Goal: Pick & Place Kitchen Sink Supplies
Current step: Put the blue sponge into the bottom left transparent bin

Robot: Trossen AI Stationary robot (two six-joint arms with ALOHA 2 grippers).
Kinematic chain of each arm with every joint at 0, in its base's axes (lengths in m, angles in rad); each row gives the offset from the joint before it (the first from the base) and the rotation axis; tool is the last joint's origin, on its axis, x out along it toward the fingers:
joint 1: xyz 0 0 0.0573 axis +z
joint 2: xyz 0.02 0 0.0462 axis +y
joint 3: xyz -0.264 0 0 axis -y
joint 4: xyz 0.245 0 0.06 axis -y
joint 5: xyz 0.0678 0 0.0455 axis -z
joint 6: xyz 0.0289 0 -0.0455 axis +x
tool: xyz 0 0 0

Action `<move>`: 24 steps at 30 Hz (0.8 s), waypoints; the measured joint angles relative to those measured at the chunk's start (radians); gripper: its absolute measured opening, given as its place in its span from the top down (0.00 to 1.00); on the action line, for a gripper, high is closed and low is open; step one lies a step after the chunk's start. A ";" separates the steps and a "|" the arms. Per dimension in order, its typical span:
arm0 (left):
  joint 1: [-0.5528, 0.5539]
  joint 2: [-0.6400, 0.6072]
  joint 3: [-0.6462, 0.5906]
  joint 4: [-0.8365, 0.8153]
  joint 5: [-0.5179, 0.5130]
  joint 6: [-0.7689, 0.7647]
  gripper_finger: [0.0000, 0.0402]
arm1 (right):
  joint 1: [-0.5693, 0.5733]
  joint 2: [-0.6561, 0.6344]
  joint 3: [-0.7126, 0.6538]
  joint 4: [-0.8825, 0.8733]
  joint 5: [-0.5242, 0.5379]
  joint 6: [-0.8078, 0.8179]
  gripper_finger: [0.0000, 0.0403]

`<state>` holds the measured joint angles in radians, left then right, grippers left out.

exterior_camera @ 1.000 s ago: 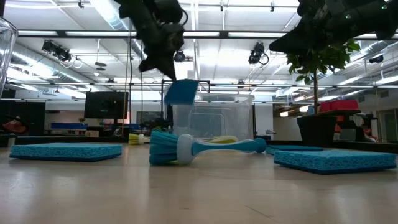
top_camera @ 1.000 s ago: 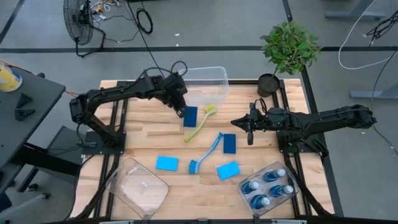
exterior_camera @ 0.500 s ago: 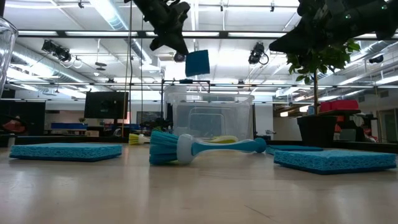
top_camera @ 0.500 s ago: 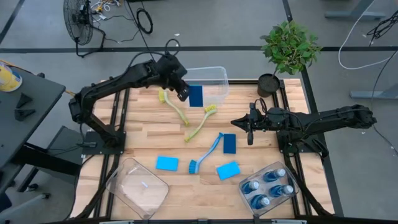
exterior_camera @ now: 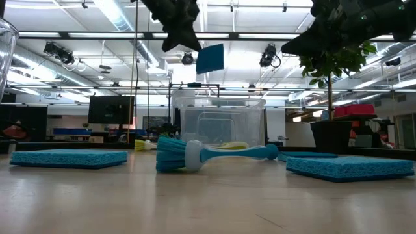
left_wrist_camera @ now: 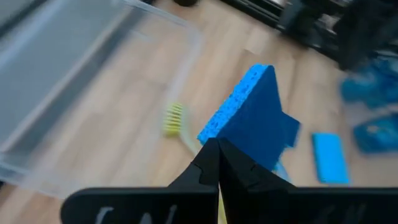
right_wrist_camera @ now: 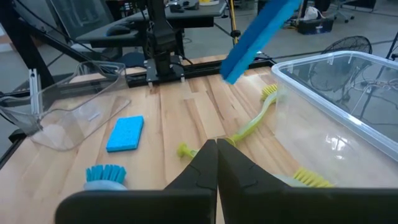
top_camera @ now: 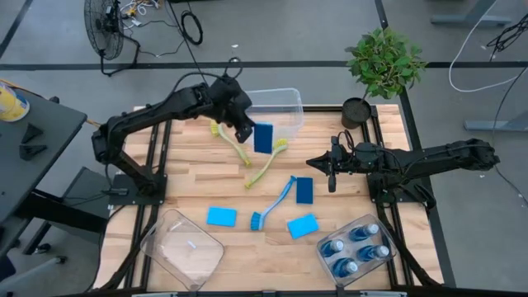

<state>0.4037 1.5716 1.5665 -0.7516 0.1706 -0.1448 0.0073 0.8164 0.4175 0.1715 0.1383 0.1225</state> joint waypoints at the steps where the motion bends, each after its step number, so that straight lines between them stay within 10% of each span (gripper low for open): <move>1: -0.011 -0.004 0.000 -0.009 0.018 0.000 1.00 | 0.000 0.000 0.000 0.000 0.000 -0.002 0.99; 24: -0.501 -0.164 0.000 -0.437 0.156 -0.110 1.00 | 0.000 0.000 0.000 0.002 -0.085 -0.008 0.99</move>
<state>-0.0974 1.4077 1.5661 -1.1889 0.3267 -0.2547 0.0071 0.8162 0.4172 0.1737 0.0532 0.1148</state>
